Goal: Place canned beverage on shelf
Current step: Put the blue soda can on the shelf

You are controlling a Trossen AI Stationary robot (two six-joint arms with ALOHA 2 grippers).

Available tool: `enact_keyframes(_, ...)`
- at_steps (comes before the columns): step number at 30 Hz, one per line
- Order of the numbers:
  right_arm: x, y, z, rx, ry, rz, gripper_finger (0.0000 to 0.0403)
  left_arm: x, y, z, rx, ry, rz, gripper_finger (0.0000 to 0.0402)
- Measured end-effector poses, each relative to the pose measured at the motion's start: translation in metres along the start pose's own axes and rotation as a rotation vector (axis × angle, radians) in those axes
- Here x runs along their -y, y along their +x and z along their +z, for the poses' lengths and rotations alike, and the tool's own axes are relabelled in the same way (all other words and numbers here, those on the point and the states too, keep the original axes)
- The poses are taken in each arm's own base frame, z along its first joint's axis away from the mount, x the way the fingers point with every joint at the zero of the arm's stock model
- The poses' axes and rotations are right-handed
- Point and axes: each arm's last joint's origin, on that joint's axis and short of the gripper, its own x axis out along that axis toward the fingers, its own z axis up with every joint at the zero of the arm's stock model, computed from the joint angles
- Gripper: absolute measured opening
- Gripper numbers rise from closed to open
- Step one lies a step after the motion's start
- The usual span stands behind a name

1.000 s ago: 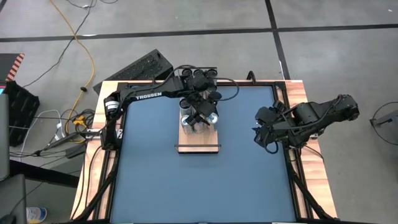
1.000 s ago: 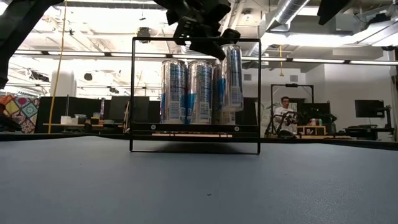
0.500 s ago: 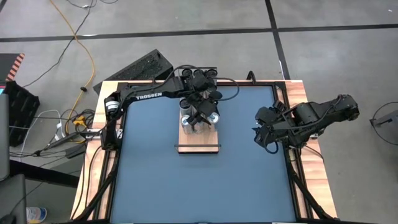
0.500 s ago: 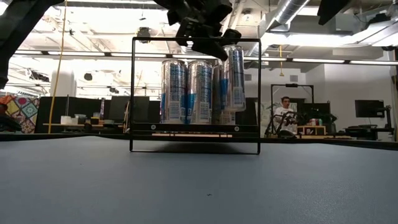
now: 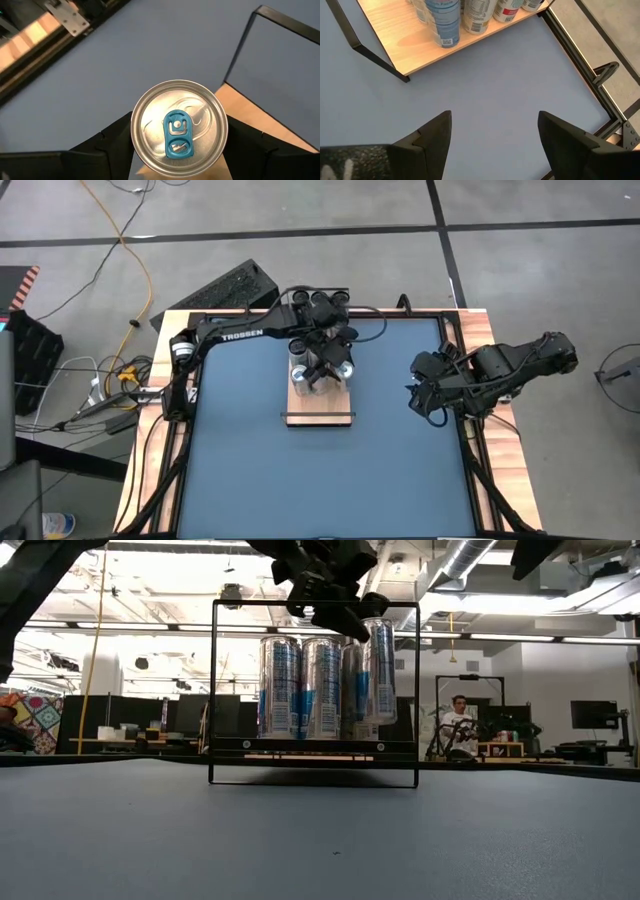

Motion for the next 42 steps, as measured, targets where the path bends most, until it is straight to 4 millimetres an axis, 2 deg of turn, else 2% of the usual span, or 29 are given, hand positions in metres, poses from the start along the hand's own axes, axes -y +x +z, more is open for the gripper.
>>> enact_keyframes(25, 0.003, 0.002, 0.002, -0.005, -0.015, -0.013, 0.028, -0.001, 0.0, 0.0, -0.022, -0.003, 0.027, 0.0229)
enact_keyframes(33, 0.004, 0.003, 0.003, -0.008, -0.025, -0.02, 0.028, 0.002, 0.007, -0.009, -0.013, -0.058, 0.009, 0.0229)
enact_keyframes(42, 0.005, 0.003, 0.003, -0.011, -0.022, -0.022, 0.028, 0.0, 0.003, -0.011, -0.028, -0.048, 0.034, 0.0229)
